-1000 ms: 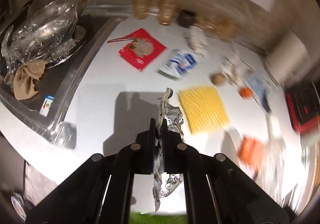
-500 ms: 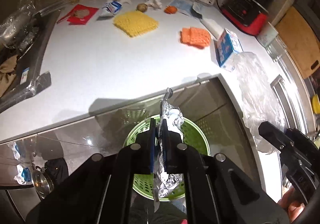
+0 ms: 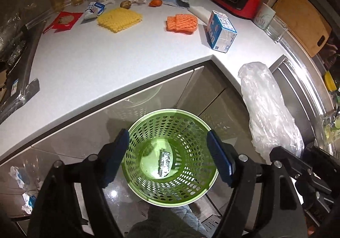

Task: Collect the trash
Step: 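Carry foil and bag over the green basket and open both grippers, then grasp the blue-and-white milk carton with the right gripper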

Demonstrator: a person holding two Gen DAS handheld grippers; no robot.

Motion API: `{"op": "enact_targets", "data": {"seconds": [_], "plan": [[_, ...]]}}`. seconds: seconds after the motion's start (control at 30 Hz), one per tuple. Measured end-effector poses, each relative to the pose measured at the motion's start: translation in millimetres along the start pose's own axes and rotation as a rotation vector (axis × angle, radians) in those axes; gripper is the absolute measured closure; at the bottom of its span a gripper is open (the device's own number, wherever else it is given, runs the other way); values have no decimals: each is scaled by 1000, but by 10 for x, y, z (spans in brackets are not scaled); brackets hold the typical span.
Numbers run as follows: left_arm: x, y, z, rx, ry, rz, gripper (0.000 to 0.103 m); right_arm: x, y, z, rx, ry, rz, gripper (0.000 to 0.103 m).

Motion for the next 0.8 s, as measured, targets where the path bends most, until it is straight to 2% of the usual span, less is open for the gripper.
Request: {"op": "enact_targets", "data": {"seconds": [0.13,0.2,0.33,0.37,0.4,0.43,0.47,0.5,0.67,0.7,0.8], "plan": [[12,274,109,-41,6,-43,21,68,28,61,11,28,11,79],[34,415,185,-73,9,-66,15,117,8,106,10,43,24,78],[84,677,356,-136,34,-104,12,267,-138,175,7,68,71,76],[99,727,388,-144,40,-110,12,319,-204,192,7,73,89,69],[114,768,416,-153,45,-115,11,363,-262,200,9,78,101,55],[138,815,451,-165,51,-121,11,419,-342,212,17,82,118,45],[151,849,468,-174,55,-127,11,458,-409,216,26,85,127,29],[162,874,479,-184,57,-130,11,490,-469,216,41,86,130,20],[236,979,477,-212,48,-141,10,503,-537,252,62,51,131,8],[246,996,472,-216,44,-143,10,464,-483,268,59,45,117,5],[273,1044,464,-223,39,-147,9,319,-221,318,65,41,38,2]]}}
Point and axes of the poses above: each gripper's, at about its wrist camera, not at the fingertips, and y roughly against the way its jaws point, z to its left, x to its underside, the point moved 3 cm from there along -y, roughly the way its jaws point, and after that the axes turned 13 degrees about -y, right-handed, at the moved point
